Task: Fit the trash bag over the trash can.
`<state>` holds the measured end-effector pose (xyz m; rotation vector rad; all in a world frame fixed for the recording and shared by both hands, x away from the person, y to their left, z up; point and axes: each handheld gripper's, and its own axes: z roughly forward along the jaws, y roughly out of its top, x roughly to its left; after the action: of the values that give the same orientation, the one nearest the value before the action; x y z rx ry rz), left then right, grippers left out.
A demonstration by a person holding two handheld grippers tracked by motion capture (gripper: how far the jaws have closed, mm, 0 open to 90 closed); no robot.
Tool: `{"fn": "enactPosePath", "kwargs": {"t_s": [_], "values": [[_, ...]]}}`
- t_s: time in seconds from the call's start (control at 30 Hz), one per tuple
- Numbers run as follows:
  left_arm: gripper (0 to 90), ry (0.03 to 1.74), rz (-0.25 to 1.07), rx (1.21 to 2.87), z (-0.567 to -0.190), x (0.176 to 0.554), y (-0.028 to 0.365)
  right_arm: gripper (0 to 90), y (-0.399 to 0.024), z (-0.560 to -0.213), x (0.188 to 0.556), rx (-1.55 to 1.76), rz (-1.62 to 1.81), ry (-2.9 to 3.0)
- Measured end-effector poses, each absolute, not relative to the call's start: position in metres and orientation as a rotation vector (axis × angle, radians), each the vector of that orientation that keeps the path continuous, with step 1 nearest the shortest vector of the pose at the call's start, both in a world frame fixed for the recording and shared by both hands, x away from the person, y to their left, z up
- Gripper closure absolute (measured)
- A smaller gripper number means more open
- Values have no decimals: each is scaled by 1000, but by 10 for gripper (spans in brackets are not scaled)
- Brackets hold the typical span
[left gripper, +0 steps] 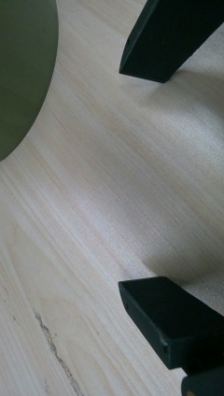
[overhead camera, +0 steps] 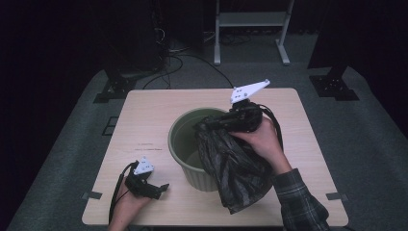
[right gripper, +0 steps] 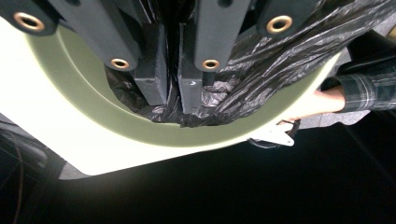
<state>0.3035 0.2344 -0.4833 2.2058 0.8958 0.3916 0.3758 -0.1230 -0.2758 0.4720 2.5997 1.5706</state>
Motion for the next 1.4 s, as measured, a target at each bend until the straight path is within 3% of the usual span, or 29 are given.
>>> {"fn": "enactPosePath", "kwargs": {"t_s": [0.37, 0.7, 1.03, 1.4], "values": [[0, 896, 392, 2206, -483, 304, 234, 858, -161, -284, 390, 592, 1563, 2517], [0, 896, 392, 2206, -483, 304, 234, 823, -148, -290, 414, 615, 1434, 2468], [0, 896, 392, 2206, -483, 304, 234, 542, -163, -283, 400, 648, 1500, 2379], [0, 898, 393, 2207, -483, 303, 234, 497, -206, -281, 358, 654, 1559, 2306]]}}
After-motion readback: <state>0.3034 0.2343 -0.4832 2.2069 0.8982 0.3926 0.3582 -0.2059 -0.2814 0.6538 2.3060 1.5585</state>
